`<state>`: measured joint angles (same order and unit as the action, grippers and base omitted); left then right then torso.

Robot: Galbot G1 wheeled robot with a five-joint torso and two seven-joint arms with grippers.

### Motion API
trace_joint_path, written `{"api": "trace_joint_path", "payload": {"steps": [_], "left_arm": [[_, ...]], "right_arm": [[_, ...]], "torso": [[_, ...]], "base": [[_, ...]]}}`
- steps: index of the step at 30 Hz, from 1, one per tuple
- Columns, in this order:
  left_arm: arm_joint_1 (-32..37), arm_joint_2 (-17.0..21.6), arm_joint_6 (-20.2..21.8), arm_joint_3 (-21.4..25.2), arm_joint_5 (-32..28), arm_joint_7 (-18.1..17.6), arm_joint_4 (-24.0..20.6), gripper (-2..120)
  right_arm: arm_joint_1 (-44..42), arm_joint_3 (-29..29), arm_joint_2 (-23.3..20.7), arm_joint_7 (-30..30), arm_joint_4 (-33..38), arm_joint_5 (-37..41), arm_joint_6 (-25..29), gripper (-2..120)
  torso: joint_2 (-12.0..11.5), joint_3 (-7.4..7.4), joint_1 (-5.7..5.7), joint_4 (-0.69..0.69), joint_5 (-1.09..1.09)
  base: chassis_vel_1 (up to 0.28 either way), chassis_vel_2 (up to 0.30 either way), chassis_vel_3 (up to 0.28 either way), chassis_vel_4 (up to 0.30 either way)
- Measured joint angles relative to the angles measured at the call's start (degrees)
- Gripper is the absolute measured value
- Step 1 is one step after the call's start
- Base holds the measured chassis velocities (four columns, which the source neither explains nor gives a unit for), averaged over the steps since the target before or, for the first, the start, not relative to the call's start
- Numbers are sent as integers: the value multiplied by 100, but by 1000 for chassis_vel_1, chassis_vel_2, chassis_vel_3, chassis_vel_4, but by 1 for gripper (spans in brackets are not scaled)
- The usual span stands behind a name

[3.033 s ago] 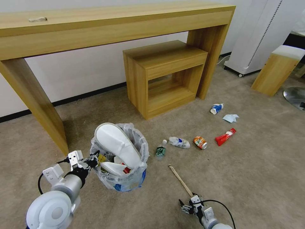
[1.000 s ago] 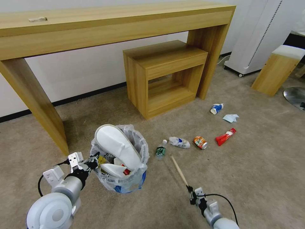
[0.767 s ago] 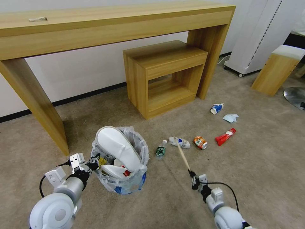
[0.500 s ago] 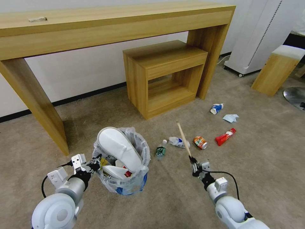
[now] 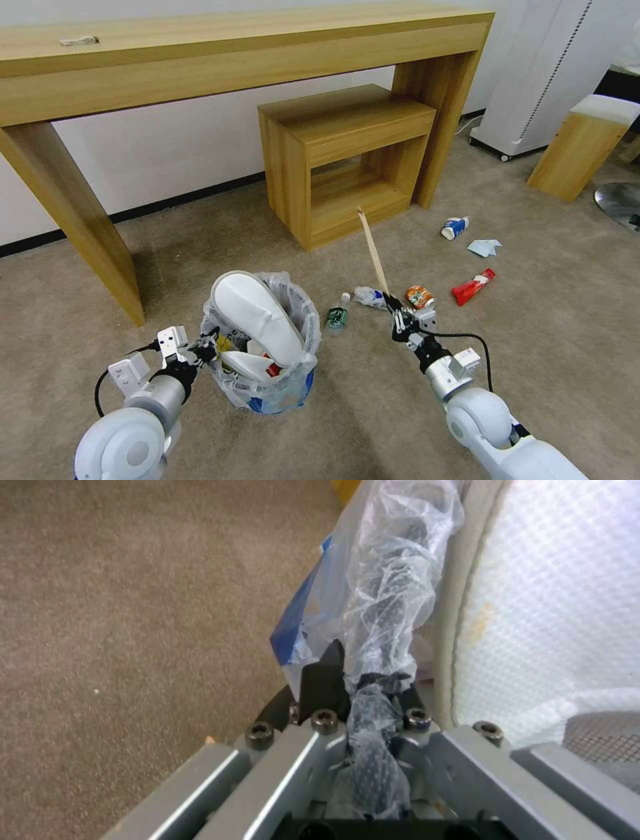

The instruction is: Pick up the trash bin and place the garbage on the floor into it.

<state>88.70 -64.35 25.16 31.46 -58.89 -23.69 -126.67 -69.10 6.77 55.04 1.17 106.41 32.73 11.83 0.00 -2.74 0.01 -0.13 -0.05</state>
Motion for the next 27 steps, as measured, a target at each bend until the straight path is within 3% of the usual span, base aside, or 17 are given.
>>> {"api": "trace_joint_path", "payload": {"steps": [27], "left_arm": [[-62,-95,66,-208,140,23,100,1]], "right_arm": [[1252,-1621,-69,-211,696,889,357,0]], "torso": [[0,1,0,0,0]], "base": [[0,0,0,0]]}}
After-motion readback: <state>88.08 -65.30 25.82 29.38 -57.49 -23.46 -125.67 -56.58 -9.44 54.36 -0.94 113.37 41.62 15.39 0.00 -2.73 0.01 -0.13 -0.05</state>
